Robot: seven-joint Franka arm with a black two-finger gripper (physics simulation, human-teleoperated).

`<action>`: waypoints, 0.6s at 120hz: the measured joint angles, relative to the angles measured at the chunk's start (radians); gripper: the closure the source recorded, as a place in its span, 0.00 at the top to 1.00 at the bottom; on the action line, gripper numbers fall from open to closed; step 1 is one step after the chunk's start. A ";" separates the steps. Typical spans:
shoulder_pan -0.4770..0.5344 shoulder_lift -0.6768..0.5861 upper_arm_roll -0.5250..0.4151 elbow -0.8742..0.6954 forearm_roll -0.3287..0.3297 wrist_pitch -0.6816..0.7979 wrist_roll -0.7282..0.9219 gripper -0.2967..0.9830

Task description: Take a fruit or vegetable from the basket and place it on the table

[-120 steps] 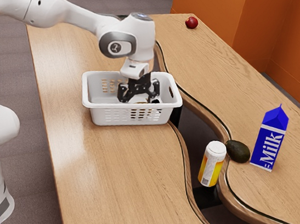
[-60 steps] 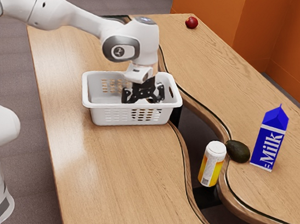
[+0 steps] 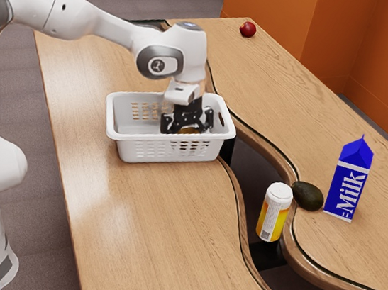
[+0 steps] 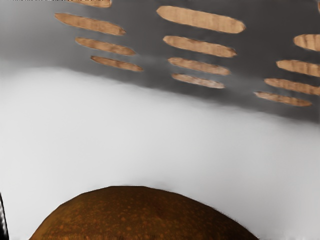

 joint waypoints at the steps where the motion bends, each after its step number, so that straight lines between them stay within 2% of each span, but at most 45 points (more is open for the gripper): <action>1: -0.001 0.000 0.000 0.002 0.000 -0.001 0.000 0.66; 42: -0.020 0.004 0.001 0.061 -0.003 -0.055 -0.001 0.60; 72: -0.032 0.025 -0.011 0.263 -0.057 -0.223 -0.002 0.60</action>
